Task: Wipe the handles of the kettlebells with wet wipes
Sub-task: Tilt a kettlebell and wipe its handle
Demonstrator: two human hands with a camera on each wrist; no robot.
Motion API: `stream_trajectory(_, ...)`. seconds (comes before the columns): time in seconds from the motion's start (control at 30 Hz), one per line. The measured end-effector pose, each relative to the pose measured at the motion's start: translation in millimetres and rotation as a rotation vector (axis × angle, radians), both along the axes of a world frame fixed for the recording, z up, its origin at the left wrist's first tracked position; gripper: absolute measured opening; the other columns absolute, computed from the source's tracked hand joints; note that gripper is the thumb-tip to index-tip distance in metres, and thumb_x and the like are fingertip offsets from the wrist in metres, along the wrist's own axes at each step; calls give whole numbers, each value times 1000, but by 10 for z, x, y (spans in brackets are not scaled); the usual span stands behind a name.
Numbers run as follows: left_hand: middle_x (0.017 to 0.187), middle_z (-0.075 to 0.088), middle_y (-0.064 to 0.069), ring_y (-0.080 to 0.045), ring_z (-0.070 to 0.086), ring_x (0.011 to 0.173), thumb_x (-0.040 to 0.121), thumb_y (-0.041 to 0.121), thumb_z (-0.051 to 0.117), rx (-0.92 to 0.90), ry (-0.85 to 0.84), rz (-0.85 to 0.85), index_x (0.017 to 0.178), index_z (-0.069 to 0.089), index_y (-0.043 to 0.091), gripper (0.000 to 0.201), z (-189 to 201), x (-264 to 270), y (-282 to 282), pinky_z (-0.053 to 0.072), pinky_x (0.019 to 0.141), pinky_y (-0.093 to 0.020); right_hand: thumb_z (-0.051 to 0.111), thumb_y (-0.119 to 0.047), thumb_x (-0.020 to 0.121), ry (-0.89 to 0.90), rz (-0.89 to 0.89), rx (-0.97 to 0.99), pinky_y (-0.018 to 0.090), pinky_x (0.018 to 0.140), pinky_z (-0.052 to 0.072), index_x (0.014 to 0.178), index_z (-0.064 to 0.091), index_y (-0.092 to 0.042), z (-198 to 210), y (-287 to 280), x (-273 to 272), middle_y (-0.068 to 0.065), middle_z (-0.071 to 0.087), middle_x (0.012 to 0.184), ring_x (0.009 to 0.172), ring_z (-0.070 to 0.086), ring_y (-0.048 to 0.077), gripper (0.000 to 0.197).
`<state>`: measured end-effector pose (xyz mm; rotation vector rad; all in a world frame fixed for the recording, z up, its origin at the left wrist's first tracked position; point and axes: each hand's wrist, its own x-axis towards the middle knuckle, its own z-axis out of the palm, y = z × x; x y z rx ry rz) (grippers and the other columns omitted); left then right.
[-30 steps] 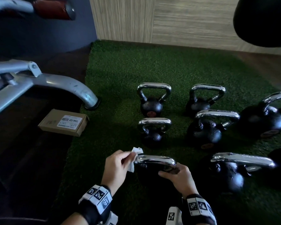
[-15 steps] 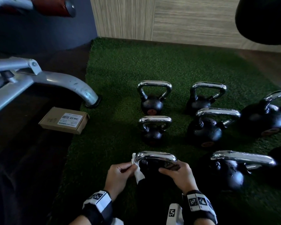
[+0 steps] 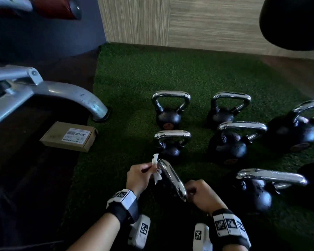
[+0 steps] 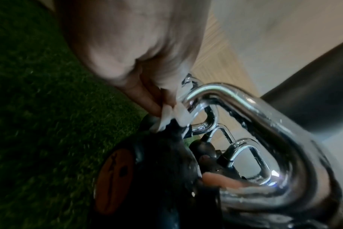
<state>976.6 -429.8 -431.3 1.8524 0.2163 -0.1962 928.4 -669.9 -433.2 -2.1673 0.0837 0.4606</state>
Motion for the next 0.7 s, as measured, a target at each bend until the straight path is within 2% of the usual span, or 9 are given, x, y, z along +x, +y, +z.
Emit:
stream_trajectory(0.07, 95, 79, 19, 9, 71, 95, 93, 28, 76, 7, -11, -89, 104, 82, 31, 13, 57, -48, 12, 50, 87, -8, 83, -11, 77, -20, -118, 39, 11, 72, 51, 87, 81, -33, 94, 37, 86, -15, 77, 80, 75, 69, -7, 24)
stream_trajectory(0.1, 95, 79, 19, 10, 70, 94, 91, 26, 78, 32, -32, -132, 104, 82, 33, 15, 58, -80, 15, 49, 83, -5, 84, -13, 76, -13, -157, 109, 12, 73, 52, 97, 82, -28, 92, 66, 127, -12, 79, 84, 78, 71, -4, 26)
stream_trajectory(0.2, 88, 80, 13, 4, 73, 85, 88, 22, 81, 115, -100, -151, 95, 82, 24, 7, 60, -116, 10, 53, 77, -12, 66, -9, 84, 171, -195, 361, 29, 67, 57, 116, 75, -7, 83, 188, 198, 10, 78, 84, 71, 74, 20, 33)
stream_trajectory(0.27, 76, 77, 6, -3, 72, 75, 87, 27, 82, 188, -138, -125, 81, 78, 14, 15, 51, -67, 35, 56, 70, -23, 53, -1, 94, 281, -234, 448, 31, 59, 60, 109, 76, -4, 79, 236, 219, 15, 75, 77, 61, 72, 22, 27)
stream_trajectory(0.33, 66, 70, 0, -6, 64, 63, 86, 32, 82, 220, -145, -121, 71, 68, 8, 31, 75, -50, 55, 50, 64, -27, 52, 2, 96, 372, -351, 628, 32, 65, 63, 103, 77, -9, 83, 260, 250, 11, 76, 80, 63, 73, 17, 28)
stream_trajectory(0.43, 72, 73, 0, -7, 68, 66, 89, 37, 78, 209, -183, -147, 78, 73, 11, 29, 124, -109, 57, 52, 66, -26, 57, 1, 87, 318, -293, 568, 26, 52, 57, 96, 76, 2, 148, 280, 227, 17, 73, 73, 57, 71, 23, 21)
stream_trajectory(0.5, 73, 75, -2, -10, 71, 68, 91, 38, 76, 230, -183, -146, 79, 75, 13, 28, 148, -123, 34, 54, 66, -28, 64, -5, 80, 347, -345, 611, 25, 60, 59, 94, 80, -12, 79, 271, 228, 9, 76, 83, 71, 74, 21, 22)
stream_trajectory(0.57, 68, 73, 3, -4, 70, 67, 92, 34, 77, 210, -177, -130, 73, 75, 15, 27, 172, -81, 17, 51, 63, -21, 67, -16, 78, 316, -370, 572, 16, 73, 58, 95, 77, -29, -6, 255, 277, -4, 76, 95, 88, 73, 12, 24)
stream_trajectory(0.7, 58, 66, 6, -4, 59, 53, 97, 33, 71, 238, -356, -118, 69, 74, 14, 34, 309, -111, -15, 41, 51, -20, 66, -21, 76, 371, -449, 708, 15, 75, 57, 93, 76, -32, -4, 276, 271, -6, 76, 97, 92, 72, 11, 22)
